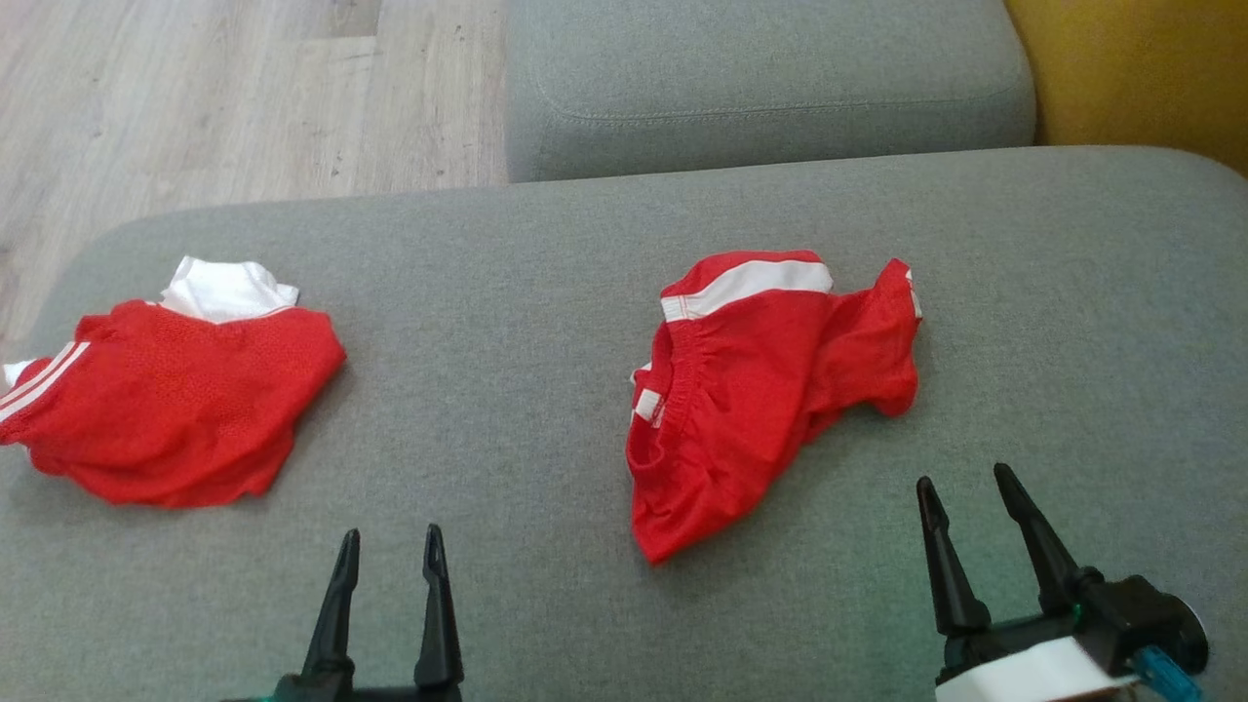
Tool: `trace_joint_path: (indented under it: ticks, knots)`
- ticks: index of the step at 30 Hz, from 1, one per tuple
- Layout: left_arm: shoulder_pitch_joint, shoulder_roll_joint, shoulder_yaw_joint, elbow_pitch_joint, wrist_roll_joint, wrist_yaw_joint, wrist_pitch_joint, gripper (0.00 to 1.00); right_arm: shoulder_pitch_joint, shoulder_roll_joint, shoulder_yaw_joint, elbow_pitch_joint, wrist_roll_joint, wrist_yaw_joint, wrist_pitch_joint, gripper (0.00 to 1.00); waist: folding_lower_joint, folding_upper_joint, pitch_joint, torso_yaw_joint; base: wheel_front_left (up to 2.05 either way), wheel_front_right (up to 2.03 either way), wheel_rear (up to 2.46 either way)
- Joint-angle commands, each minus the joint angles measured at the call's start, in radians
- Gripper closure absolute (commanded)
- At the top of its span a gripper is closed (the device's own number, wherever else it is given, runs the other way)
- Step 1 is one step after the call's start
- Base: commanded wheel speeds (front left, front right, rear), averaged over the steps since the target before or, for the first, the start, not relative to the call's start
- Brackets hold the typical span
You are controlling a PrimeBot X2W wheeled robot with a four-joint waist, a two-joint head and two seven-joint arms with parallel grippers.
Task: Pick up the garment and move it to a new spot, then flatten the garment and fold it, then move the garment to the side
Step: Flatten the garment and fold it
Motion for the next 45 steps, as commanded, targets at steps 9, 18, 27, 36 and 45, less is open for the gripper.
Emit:
trace_joint_path:
  ticks: [9,18,27,36,45]
  knots:
    - [-0.043,-0.007,0.007,-0.007,-0.011,-0.012,-0.01,0.0,-0.028,-0.023,0.039,-0.032,0.011,-0.001,-0.006,0.0,0.0,0.0,0.011,-0.023,0.0,0.0,0.0]
    - [-0.219,-0.007,-0.056,0.067,-0.163,-0.107,-0.01,0.0,-0.06,-0.048,0.061,-0.042,0.014,-0.001,-0.006,0.0,0.0,0.0,0.088,-0.084,0.0,0.0,0.0]
    - [-0.603,-0.007,-0.272,0.312,-0.463,-0.221,0.053,0.0,-0.124,-0.066,0.084,-0.042,0.031,-0.001,-0.006,0.0,0.0,0.0,0.196,-0.171,0.0,0.0,0.0]
    - [-0.871,-0.007,-0.376,0.562,-0.582,-0.127,0.181,0.0,-0.172,-0.061,0.101,-0.04,0.037,-0.001,-0.006,0.0,0.0,0.0,0.271,-0.259,0.0,0.0,0.0]
    - [-0.942,-0.007,-0.353,0.681,-0.61,-0.025,0.07,0.0,-0.165,-0.057,0.087,-0.035,0.034,-0.001,-0.006,0.0,0.0,0.0,0.274,-0.28,0.0,0.0,0.0]
